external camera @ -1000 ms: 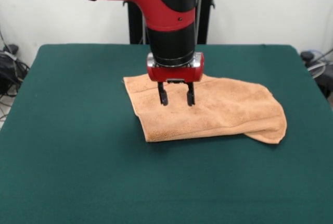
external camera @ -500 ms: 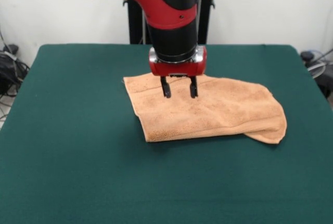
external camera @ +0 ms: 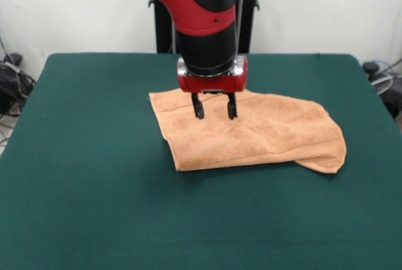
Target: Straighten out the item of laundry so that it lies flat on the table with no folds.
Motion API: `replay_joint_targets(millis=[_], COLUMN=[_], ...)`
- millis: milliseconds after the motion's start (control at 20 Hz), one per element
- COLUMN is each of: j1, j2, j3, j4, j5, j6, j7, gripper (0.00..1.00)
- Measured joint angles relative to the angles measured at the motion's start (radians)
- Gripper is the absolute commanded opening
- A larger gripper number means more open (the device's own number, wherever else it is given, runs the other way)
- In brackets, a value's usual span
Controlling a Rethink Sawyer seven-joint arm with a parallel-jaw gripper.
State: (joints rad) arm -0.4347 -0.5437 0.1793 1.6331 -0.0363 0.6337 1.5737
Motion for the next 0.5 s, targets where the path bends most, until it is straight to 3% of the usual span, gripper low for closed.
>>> replay_joint_targets(millis=[500], j1=[0.0], j2=[0.001], j3=[0.0], j4=[-0.037], j5=[0.0], j6=[0.027], j7=[0.0], gripper=[1.0])
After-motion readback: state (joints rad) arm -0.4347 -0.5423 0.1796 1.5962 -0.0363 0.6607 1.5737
